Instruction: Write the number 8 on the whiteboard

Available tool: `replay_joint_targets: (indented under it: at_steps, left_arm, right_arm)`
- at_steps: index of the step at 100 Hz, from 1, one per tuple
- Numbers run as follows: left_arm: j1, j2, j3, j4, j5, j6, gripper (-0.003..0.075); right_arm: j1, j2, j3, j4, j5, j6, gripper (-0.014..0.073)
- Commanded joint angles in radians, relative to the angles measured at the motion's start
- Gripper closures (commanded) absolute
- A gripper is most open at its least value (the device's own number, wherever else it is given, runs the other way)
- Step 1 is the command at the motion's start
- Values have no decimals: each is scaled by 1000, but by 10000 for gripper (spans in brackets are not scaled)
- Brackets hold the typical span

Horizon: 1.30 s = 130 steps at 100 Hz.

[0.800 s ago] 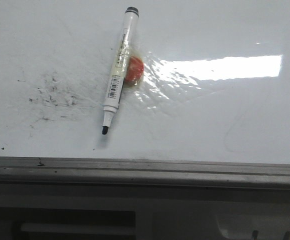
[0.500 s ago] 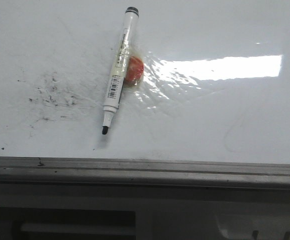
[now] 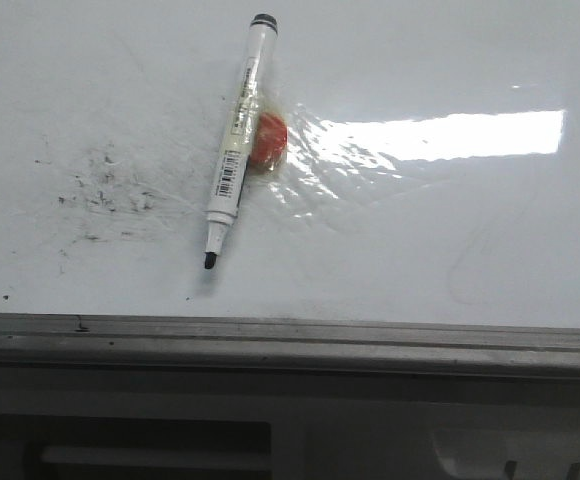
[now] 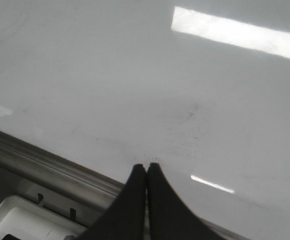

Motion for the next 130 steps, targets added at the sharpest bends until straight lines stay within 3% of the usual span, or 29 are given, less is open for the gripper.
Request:
replay_joint_targets:
  at_steps: [1, 17, 30, 52, 60, 70, 81, 90, 113, 130]
  left_arm:
    - [0, -32, 33, -6, -58, -8, 741]
    - [0, -32, 33, 32, -58, -6, 741]
    - [0, -32, 33, 23, -65, -9, 741]
    - [0, -32, 31, -605, -129, -9, 741]
    - [0, -32, 31, -684, -154, -9, 741]
    - [0, -32, 31, -765, -169, -9, 741]
    - [0, -32, 31, -874, -183, -9, 741]
    - [-1, -32, 17, -885, -180, 0, 741]
    - [-1, -15, -102, -851, -96, 264, 741]
    - [-1, 80, -230, -726, 12, 333, 741]
  right_arm:
    - [-7, -21, 13, -5, -36, -2, 657]
    - [-7, -21, 13, -8, -38, -2, 657]
    - [-7, -21, 13, -116, -111, -2, 657]
    - [-7, -21, 13, -117, -446, -2, 657]
    - [-7, -21, 13, -67, -546, 14, 657]
    - [-7, -21, 13, 89, -606, 72, 657]
    - [-7, -21, 9, 349, -587, 72, 657]
    - [-7, -21, -4, 467, -571, 72, 657]
    - [-7, -13, -115, 497, -373, 72, 657]
    - [-7, 47, -198, 477, -189, 47, 657]
